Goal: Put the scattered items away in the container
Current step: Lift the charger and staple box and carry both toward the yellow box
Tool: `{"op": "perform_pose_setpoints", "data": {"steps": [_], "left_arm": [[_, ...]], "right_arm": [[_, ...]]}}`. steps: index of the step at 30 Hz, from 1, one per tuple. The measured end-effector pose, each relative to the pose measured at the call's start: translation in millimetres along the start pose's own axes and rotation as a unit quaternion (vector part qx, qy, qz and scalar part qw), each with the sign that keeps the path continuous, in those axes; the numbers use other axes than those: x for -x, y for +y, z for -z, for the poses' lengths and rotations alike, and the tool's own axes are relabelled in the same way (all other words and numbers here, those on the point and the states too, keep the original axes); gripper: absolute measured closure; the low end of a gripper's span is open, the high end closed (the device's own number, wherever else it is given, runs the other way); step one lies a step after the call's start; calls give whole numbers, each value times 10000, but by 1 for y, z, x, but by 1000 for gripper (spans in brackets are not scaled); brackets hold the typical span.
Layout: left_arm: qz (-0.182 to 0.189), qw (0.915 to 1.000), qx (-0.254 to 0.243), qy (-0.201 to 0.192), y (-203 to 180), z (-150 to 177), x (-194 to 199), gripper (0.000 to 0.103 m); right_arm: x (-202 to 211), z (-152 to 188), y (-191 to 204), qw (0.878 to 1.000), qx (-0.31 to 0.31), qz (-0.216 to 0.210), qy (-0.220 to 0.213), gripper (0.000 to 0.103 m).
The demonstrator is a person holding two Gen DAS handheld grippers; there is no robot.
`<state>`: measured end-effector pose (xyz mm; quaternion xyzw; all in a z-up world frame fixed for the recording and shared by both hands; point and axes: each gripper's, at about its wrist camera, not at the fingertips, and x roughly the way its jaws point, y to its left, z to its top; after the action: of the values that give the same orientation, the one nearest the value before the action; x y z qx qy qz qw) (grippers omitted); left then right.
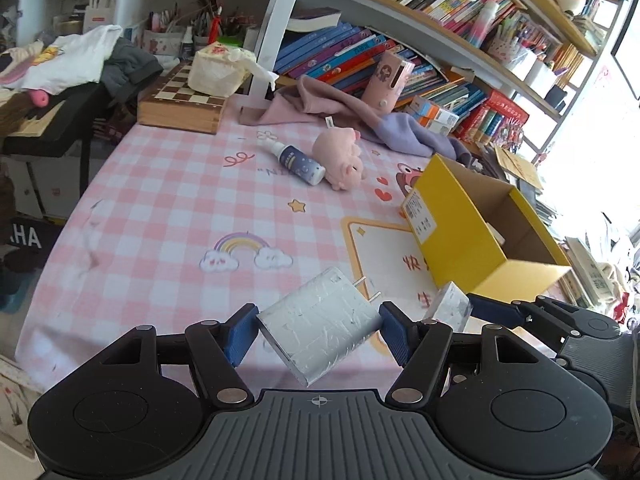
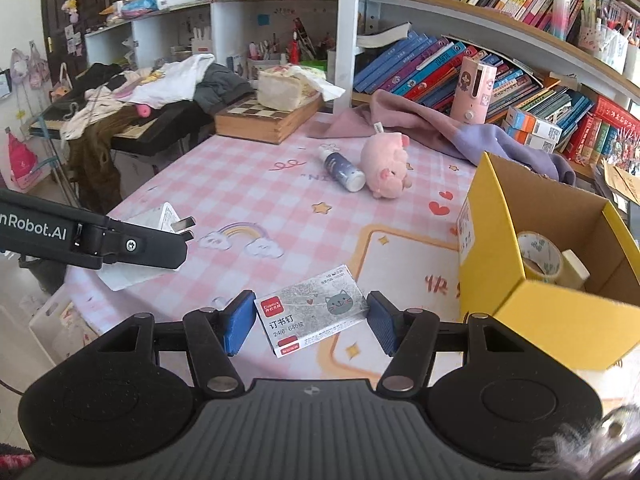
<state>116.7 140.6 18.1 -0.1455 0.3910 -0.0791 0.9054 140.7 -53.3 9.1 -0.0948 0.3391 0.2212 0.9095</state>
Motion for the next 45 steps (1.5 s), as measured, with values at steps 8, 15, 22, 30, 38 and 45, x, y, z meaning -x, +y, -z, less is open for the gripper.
{"op": "perform_pose_setpoints", "data": {"steps": [8,15,22,30,38,45], "left_arm": [[66,9999,84,-12,-6,39,31,37],[322,9995,-7,54,-18,56,38,37],[589,9981,-145,125,-32,63,35,37],[897,9946,-425,305,-52,67,25,37],[1165,9900,-681,420,-69,67,18,37],[1418,9844,-899,528,-85,66,12,37]], "right_arm": [[39,35,20,10000,22,2,15,44],[64,56,17,9995,-182,251,57,44],[81,70,8,9982,-317,494,147,44],[95,86,-8,9936,-705,842,251,44],[106,97,-20,9878,-1001,1140,342,45],[117,104,-28,9824,-1180,1392,403,45]]}}
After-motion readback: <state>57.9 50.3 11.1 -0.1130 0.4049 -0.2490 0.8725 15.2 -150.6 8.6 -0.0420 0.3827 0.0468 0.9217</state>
